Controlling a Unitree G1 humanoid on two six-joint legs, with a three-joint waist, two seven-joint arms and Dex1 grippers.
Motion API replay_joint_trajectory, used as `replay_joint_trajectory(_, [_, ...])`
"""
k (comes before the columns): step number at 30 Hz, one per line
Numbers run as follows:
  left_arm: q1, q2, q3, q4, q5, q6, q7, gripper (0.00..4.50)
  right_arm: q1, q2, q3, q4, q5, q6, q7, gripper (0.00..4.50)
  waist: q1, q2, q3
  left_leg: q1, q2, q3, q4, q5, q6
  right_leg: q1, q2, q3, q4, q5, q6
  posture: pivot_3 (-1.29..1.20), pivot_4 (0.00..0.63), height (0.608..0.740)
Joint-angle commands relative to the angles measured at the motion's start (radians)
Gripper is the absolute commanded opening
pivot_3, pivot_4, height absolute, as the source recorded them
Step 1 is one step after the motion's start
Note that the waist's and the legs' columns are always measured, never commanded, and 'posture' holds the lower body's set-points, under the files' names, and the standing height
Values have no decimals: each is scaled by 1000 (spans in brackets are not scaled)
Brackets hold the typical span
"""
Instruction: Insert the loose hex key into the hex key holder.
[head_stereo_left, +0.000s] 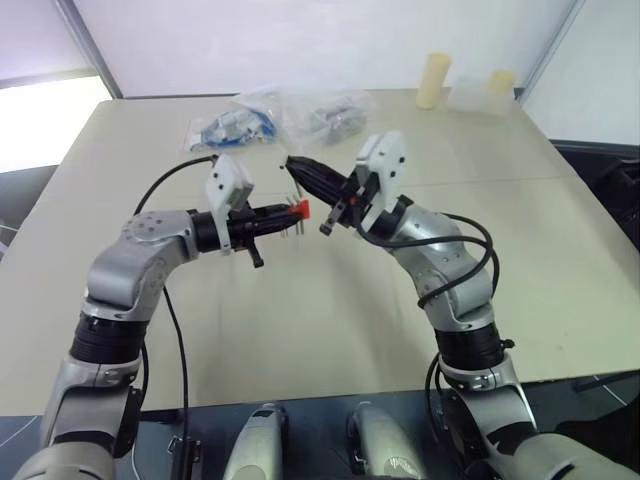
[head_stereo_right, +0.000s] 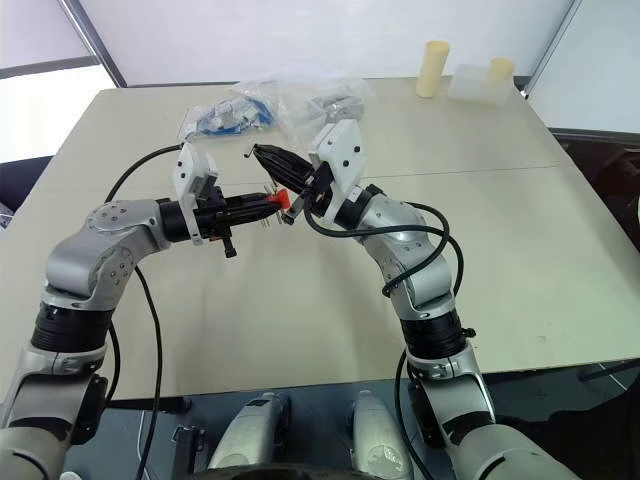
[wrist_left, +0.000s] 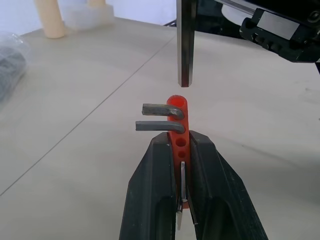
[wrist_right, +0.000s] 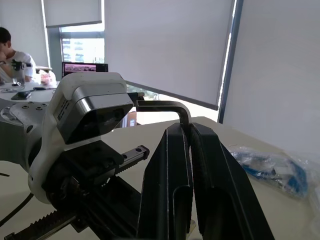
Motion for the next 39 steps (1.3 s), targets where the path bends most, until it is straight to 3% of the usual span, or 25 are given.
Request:
replay_joint_trajectory(1, [-20,1,19,-21,-4,-12,3,0,-4,2,8,-37,13,-6,-4,50,0,0,0,0,0,0,0,0,0,0,0,0,0,0,0,0,150,740])
replay_joint_trajectory(39, [-27,-7,50,-57,-67,41,37,0,-22,-20,-3,-14,23,-10,-28,50,0,0,0,0,0,0,0,0,0,0,0,0,0,0,0,0,150,740])
